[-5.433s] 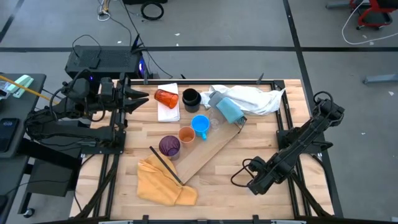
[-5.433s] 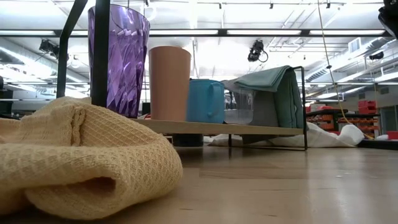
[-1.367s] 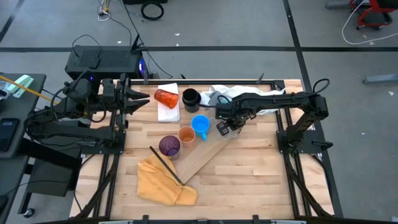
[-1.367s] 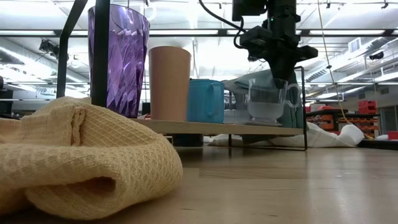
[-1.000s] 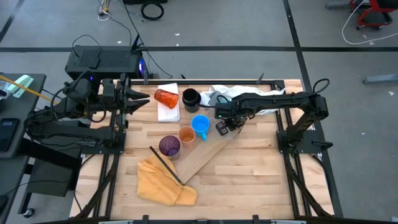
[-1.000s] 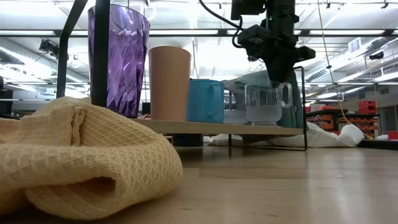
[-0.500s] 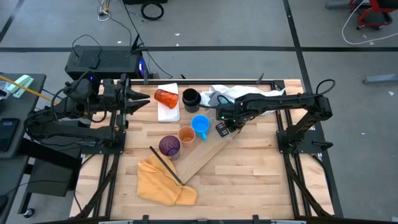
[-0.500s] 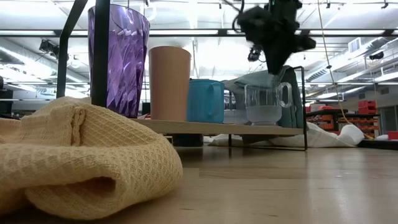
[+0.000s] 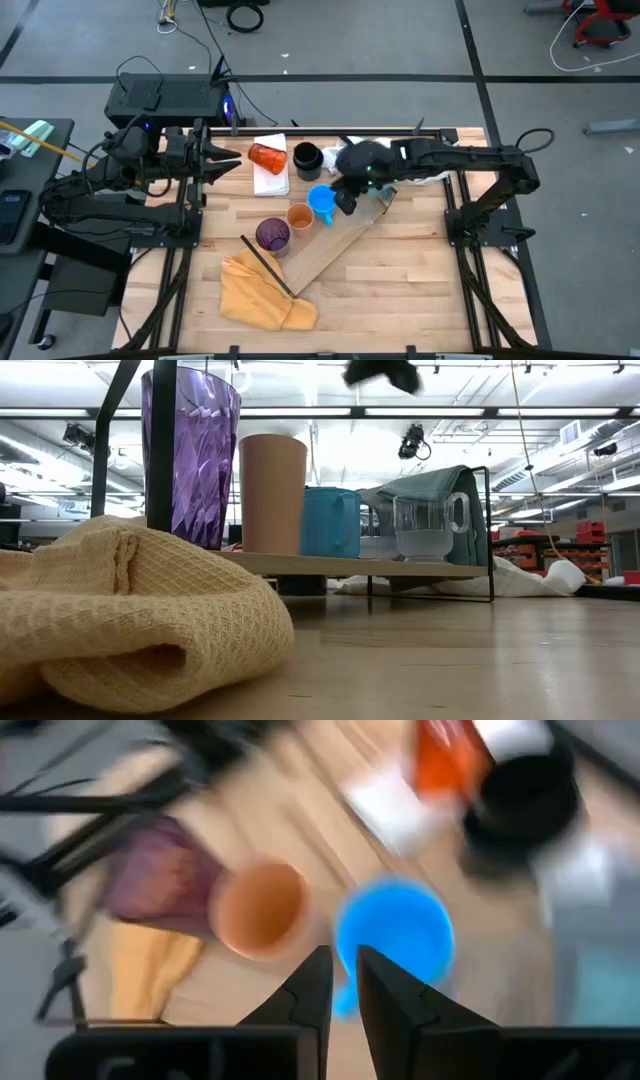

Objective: Stack small to large cups/mugs on shelf
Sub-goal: Remove the black cup from the dark blue mug

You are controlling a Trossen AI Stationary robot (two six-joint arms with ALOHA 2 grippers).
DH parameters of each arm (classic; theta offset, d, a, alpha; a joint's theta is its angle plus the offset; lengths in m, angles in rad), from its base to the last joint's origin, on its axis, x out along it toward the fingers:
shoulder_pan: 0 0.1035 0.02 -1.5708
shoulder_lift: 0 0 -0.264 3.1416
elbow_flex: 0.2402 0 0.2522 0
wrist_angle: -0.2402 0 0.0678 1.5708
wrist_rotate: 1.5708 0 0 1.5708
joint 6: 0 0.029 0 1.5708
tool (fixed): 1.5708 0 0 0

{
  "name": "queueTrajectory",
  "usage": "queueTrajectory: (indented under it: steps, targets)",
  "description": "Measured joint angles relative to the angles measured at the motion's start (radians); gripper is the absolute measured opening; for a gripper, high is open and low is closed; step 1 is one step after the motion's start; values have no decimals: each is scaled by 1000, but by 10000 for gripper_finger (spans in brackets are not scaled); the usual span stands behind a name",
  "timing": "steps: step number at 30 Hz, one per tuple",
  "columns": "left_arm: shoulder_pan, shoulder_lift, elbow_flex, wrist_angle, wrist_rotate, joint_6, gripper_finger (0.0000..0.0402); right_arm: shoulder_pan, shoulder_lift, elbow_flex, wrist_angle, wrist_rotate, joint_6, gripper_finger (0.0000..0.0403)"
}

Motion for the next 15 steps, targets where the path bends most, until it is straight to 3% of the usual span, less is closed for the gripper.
queueTrajectory:
  steps: [3,7,15]
  targets:
    - [0,-1,0,0,0,0,81,-11,-1,7,119,-62,-235,58]
    - [0,-6,0,3,0,-16,86,-36,-1,6,159,-111,-411,58]
    - [0,-5,0,-2,0,-45,85,-65,0,6,148,-111,-464,58]
